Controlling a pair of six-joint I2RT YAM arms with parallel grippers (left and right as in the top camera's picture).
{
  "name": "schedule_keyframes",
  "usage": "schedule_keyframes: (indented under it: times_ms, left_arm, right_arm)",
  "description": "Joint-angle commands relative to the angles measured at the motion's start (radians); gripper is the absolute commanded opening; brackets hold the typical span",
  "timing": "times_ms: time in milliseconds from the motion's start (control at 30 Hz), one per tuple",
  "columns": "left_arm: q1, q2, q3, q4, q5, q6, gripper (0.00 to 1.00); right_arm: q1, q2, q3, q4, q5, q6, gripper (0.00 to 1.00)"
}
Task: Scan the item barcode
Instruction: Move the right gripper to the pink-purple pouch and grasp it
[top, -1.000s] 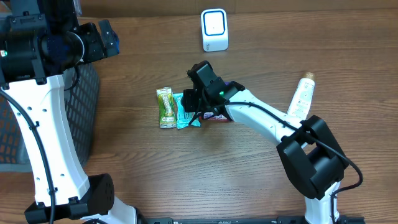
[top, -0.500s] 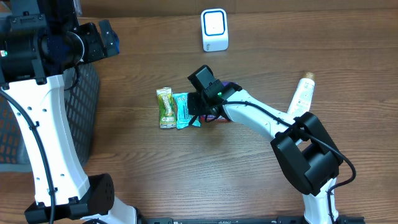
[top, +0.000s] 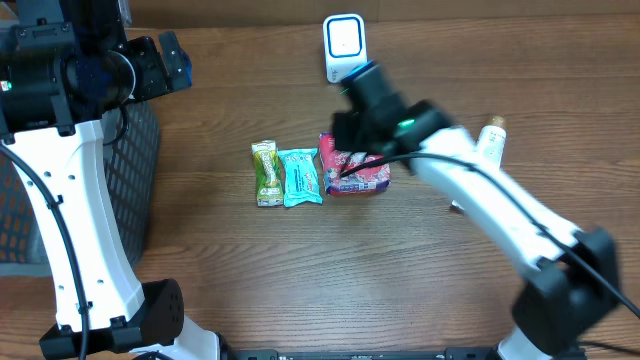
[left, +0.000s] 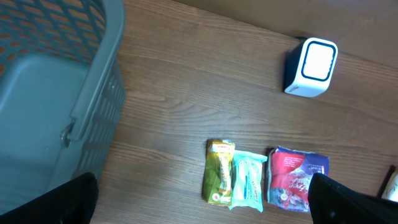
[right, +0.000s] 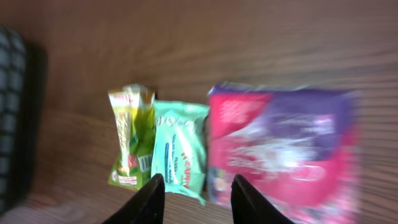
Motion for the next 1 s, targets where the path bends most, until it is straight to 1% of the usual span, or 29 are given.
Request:
schedule_keyframes:
  times_ms: [0, 33, 100, 133, 200, 300, 400, 433, 533, 633, 700, 767, 833, 967]
  left_arm:
    - [0.0, 0.003, 0.019, 0.004, 0.01, 0.019, 0.99]
    - [0.0, 0.003, 0.019, 0.004, 0.01, 0.019, 0.99]
    - [0.0, 0.003, 0.019, 0.004, 0.01, 0.019, 1.0]
    - [0.0, 0.003, 0.019, 0.004, 0.01, 0.019, 1.0]
    - [0.0, 0.003, 0.019, 0.004, 0.01, 0.019, 1.0]
    - [0.0, 0.003, 0.019, 0.004, 0.01, 0.019, 1.0]
    - [-0.001, 0.003, 0.019, 0.004, 0.01, 0.019, 0.99]
    - [0.0, 0.003, 0.019, 0.004, 0.01, 0.019, 1.0]
    - [0.0, 0.003, 0.019, 0.004, 0.01, 0.019, 0.99]
    - [-0.001, 0.003, 0.019, 0.004, 0.01, 0.019, 1.0]
    - [0.0, 0.003, 0.019, 0.004, 0.01, 0.019, 0.99]
    - [0.0, 0.003, 0.019, 0.004, 0.01, 0.019, 1.0]
    - [0.0, 0.003, 0.019, 0.004, 0.01, 0.019, 0.99]
    - [0.0, 0.003, 0.019, 0.004, 0.01, 0.019, 1.0]
  right_arm:
    - [-0.119, -0.017, 0.001, -0.061, -0.029, -0.054, 0.43]
    - [-0.137, -0.014, -0.007, -0.066, -0.06, -0.086, 0.45]
    - [-0.205, 0.013, -0.048, -0.067, -0.167, -0.22, 0.63]
    - [-0.22, 0.027, -0.059, -0.065, -0.177, -0.251, 0.67]
    - [-0.24, 0.053, -0.071, -0.055, -0.193, -0.302, 0.73]
    - [-0.253, 0.097, -0.074, -0.042, -0.241, -0.354, 0.73]
    - [-0.253, 0.155, -0.074, -0.041, -0.254, -0.355, 0.75]
    - [-0.253, 0.177, -0.074, -0.04, -0.285, -0.37, 0.75]
    - [-0.253, 0.239, -0.074, -0.044, -0.404, -0.431, 0.75]
    - [-0.253, 0.275, -0.074, -0.048, -0.427, -0.431, 0.75]
    - [-0.253, 0.289, -0.075, -0.051, -0.438, -0.431, 0.73]
    - [-0.253, 0.291, -0.076, -0.051, -0.442, -0.43, 0.65]
    - [-0.253, 0.291, -0.079, -0.046, -0.445, -0.419, 0.48]
    - [-0.252, 0.291, -0.113, -0.009, -0.446, -0.392, 0.48]
